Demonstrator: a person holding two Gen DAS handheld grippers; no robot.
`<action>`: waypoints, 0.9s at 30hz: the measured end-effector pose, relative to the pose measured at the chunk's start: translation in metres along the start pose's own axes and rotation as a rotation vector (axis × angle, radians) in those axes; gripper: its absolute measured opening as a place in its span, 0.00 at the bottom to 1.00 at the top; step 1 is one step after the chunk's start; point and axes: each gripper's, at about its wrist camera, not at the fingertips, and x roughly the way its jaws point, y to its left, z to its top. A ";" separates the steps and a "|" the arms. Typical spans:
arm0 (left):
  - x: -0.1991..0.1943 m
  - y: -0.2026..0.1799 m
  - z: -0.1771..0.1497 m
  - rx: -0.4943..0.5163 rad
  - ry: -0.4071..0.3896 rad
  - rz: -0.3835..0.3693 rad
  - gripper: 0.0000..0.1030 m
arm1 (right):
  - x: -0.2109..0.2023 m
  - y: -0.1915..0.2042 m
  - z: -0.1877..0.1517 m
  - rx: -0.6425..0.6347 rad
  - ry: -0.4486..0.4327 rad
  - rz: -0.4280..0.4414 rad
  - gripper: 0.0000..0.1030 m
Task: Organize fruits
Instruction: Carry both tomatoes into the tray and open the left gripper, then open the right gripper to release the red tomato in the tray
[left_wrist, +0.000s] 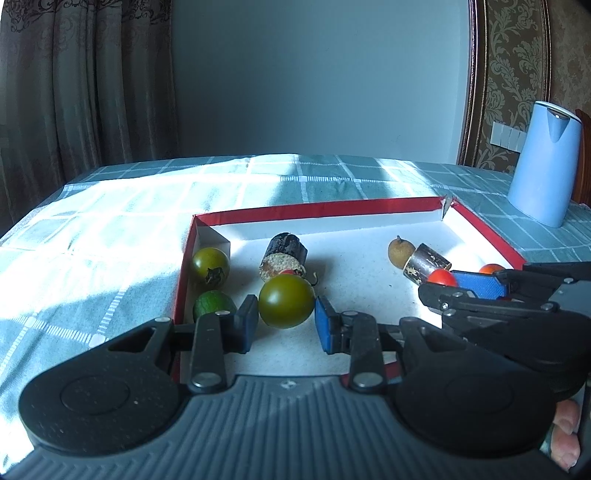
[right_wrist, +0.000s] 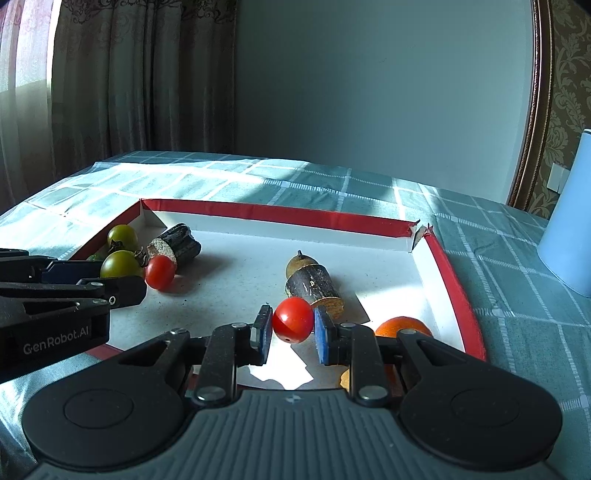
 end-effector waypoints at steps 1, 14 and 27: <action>0.001 0.000 0.000 -0.001 0.003 0.003 0.29 | 0.001 0.001 0.000 -0.002 0.001 0.001 0.23; 0.007 -0.006 -0.003 0.023 0.024 0.010 0.29 | 0.014 0.011 0.000 -0.033 0.038 0.028 0.23; -0.004 -0.002 -0.004 0.012 -0.031 0.033 0.69 | 0.006 0.004 -0.003 0.000 0.037 0.043 0.26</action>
